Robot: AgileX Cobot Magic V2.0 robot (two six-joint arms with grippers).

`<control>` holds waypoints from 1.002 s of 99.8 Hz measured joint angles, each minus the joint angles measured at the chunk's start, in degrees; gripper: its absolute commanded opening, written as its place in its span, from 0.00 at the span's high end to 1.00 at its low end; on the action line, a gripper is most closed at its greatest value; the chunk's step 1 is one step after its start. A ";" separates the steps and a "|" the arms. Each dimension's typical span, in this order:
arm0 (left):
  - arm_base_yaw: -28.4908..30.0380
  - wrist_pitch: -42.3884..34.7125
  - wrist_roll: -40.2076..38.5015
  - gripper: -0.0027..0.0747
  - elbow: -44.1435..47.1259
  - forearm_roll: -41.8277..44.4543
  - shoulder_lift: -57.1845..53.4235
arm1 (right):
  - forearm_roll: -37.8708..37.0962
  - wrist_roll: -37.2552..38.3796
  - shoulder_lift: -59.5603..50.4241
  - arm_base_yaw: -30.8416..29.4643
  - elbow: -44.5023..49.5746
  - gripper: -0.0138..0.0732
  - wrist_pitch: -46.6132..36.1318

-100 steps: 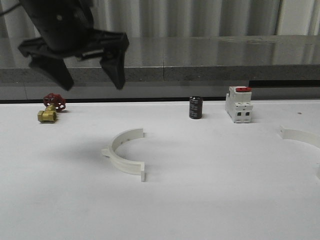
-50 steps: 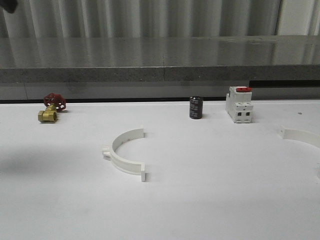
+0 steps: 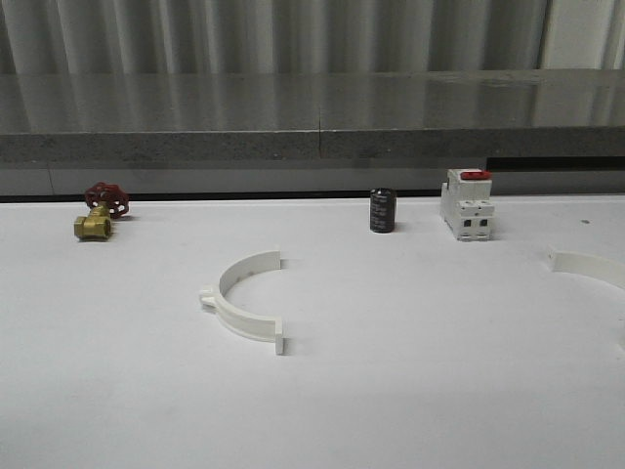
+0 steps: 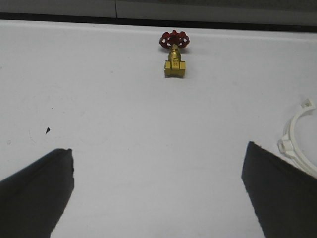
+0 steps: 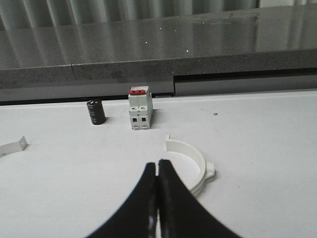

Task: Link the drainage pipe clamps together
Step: 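Move the right gripper over the other white half-ring clamp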

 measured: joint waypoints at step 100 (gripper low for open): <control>-1.70 0.13 -0.02 0.99 12.27 -0.50 -22.83 | -0.25 0.00 21.81 0.00 -27.23 0.92 23.77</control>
